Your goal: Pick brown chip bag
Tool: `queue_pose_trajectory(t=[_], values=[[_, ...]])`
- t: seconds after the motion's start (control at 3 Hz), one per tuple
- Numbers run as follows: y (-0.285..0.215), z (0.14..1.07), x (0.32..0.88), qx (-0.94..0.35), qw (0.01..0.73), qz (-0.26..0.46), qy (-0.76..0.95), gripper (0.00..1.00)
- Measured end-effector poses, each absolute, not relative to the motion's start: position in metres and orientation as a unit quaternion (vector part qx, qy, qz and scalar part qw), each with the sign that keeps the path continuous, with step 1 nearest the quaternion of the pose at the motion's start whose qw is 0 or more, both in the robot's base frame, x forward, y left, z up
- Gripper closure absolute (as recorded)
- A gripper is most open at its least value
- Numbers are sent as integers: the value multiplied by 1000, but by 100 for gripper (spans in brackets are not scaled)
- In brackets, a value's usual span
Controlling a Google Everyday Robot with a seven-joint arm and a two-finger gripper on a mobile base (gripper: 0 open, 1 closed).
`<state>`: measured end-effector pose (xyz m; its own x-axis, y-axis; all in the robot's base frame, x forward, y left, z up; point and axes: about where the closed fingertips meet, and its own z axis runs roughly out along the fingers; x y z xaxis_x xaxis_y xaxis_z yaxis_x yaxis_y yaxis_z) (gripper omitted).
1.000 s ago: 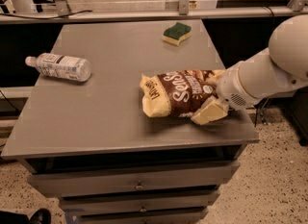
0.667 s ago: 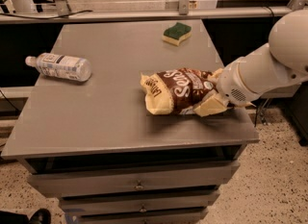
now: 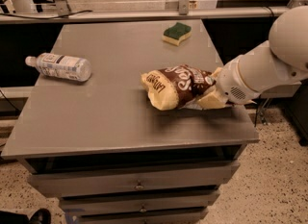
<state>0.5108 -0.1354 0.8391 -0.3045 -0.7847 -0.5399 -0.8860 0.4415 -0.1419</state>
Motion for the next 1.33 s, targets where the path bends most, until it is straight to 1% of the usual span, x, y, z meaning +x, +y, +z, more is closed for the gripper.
queue_pose_trajectory(t=[0.67, 1.0, 1.33], values=[[-135, 841, 511, -520, 277, 91, 802, 100], [-140, 892, 518, -495, 322, 103, 800, 100], [-131, 932, 529, -490, 361, 109, 786, 100]])
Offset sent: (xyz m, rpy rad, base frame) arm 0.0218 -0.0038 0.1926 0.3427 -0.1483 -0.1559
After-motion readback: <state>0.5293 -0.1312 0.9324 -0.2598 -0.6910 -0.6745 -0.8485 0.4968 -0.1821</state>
